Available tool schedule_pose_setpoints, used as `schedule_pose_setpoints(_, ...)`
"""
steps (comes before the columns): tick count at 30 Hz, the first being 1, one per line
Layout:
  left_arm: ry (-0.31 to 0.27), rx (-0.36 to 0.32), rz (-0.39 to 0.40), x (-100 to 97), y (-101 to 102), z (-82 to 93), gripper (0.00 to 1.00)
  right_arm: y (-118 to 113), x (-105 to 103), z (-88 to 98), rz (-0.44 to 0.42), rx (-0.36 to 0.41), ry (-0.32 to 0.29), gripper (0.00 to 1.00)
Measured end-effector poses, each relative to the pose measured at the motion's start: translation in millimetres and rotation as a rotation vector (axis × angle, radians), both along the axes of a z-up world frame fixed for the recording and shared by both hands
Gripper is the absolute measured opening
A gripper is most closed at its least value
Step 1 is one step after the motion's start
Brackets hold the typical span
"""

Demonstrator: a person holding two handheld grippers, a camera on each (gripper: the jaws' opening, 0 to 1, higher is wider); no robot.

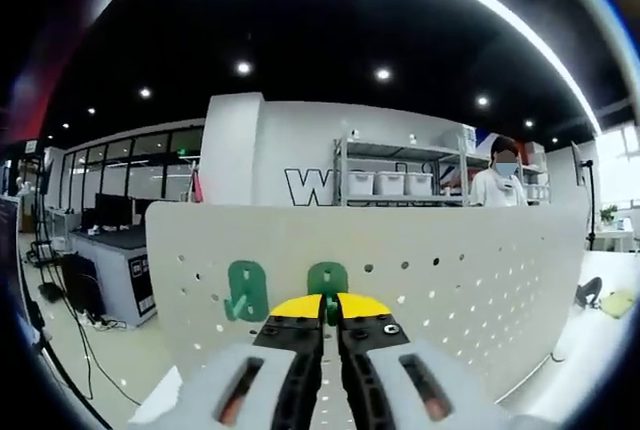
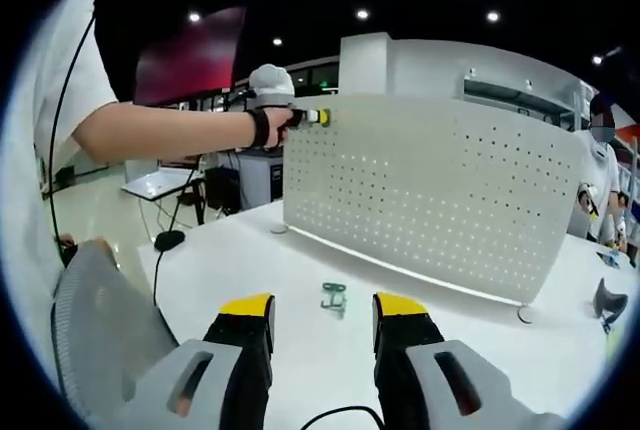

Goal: Insert the hook assembly into the mounting plate slot until the hook locks in place.

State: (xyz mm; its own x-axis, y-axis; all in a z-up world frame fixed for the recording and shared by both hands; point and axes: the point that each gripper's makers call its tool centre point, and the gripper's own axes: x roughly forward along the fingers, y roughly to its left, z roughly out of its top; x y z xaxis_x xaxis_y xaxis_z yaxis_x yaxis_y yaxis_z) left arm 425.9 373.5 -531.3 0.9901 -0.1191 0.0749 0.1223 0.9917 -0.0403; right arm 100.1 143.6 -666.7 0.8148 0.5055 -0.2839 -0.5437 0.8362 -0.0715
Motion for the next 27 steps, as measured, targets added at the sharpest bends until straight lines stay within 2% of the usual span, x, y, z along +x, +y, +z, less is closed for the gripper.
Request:
schedule_pose_setpoints(6, 0.026, -0.013, -0.038, -3.2, -3, -4.2, 0.09, 1, 0, 2.0, 0.004, 0.002, -0.007, 0.4)
schedule_pose_setpoints(14, 0.045, 0.032, -0.06, -12.6, -3, -4.9, 0.12, 2, 0, 5.0, 0.014, 0.015, -0.013, 0.39)
schedule_pose_setpoints(27, 0.083, 0.033, -0.088, -39.5, 1, -21.5, 0.14, 4, 5, 4.5, 0.034, 0.026, -0.012, 0.39)
